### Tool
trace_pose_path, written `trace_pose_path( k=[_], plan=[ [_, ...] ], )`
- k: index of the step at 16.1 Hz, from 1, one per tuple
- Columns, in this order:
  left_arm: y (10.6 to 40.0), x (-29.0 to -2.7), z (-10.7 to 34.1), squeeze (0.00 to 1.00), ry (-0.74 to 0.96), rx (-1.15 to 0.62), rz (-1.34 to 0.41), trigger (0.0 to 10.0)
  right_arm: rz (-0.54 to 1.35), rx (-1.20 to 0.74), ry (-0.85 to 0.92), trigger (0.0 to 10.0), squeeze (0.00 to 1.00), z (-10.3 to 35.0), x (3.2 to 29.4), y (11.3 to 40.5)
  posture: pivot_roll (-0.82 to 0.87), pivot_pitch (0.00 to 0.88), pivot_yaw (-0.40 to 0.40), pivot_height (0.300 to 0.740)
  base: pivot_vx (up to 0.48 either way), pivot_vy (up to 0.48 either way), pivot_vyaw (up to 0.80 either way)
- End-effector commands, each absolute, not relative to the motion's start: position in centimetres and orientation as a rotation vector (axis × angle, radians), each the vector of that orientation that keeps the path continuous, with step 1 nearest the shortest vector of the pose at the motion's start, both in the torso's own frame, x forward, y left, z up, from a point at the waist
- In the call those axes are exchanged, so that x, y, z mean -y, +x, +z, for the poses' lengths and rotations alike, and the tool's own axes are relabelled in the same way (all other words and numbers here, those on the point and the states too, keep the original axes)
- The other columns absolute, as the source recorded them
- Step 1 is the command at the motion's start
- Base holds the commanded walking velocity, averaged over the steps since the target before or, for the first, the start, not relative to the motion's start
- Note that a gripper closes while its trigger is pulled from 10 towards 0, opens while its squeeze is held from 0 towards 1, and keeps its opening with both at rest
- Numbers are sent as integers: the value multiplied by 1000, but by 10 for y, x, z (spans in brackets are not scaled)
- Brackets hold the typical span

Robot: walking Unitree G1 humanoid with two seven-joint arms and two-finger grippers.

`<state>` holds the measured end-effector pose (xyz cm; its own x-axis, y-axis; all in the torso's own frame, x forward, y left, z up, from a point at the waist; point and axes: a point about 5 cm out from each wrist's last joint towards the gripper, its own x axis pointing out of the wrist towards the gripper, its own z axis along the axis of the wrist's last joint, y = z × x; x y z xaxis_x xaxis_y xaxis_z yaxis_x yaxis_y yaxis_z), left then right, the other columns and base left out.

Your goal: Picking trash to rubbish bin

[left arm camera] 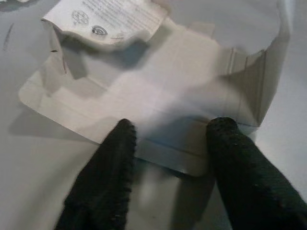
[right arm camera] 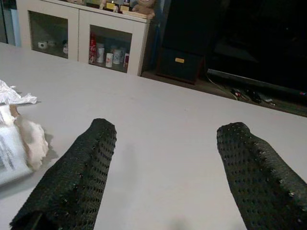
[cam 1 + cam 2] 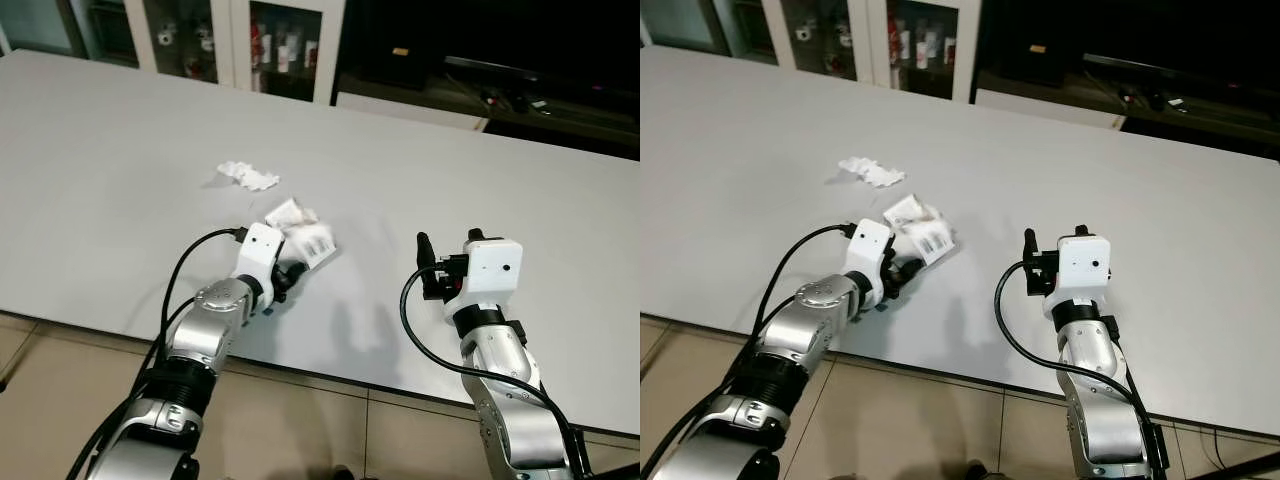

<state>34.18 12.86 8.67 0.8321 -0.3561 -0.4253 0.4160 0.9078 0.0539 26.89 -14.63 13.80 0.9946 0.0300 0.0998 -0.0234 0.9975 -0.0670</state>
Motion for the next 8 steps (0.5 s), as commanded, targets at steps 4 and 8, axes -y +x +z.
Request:
trace_pose_path(
  k=[4, 8],
  plan=[
    [317, -168, 36, 0, 189, -652, -268, 0, 16, 104, -65, 10000, 0, 138, 150, 270, 237, 84, -110, 740, 0, 0, 0],
    [320, -175, 38, 0, 179, -625, -224, 0, 29, 105, -64, 10000, 0, 138, 148, 272, 249, 85, -116, 740, 0, 0, 0]
  ],
)
